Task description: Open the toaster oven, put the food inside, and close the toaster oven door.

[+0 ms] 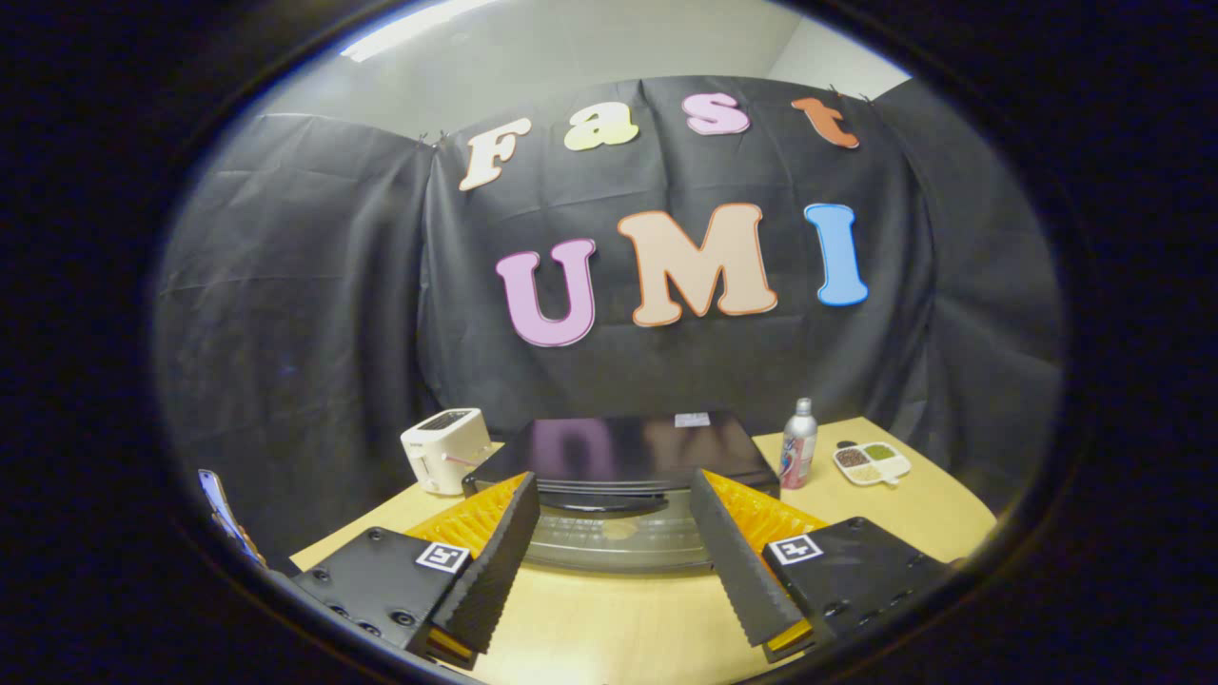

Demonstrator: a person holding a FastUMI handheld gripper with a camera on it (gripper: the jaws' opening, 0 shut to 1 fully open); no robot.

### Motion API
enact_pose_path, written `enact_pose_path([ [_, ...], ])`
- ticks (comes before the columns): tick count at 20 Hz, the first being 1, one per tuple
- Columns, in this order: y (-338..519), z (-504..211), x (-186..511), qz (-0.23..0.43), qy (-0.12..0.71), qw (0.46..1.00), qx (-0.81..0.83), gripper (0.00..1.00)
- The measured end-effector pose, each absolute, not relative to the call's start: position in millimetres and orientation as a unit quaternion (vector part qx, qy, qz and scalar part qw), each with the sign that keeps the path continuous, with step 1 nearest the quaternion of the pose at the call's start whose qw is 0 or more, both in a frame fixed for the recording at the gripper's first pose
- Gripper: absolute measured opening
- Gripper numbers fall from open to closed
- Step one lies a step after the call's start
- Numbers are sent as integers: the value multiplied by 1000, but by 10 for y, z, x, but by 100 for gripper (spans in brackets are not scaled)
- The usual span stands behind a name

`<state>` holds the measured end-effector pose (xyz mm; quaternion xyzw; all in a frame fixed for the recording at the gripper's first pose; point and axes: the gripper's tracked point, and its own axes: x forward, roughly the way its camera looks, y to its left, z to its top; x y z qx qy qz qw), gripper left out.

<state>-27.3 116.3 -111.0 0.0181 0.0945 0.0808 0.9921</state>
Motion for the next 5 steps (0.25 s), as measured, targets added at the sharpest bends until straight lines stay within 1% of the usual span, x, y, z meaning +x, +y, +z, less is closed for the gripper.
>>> enact_pose_path([
  [5, 1039, -763, -381, 84, 55, 995, 22, 98],
])
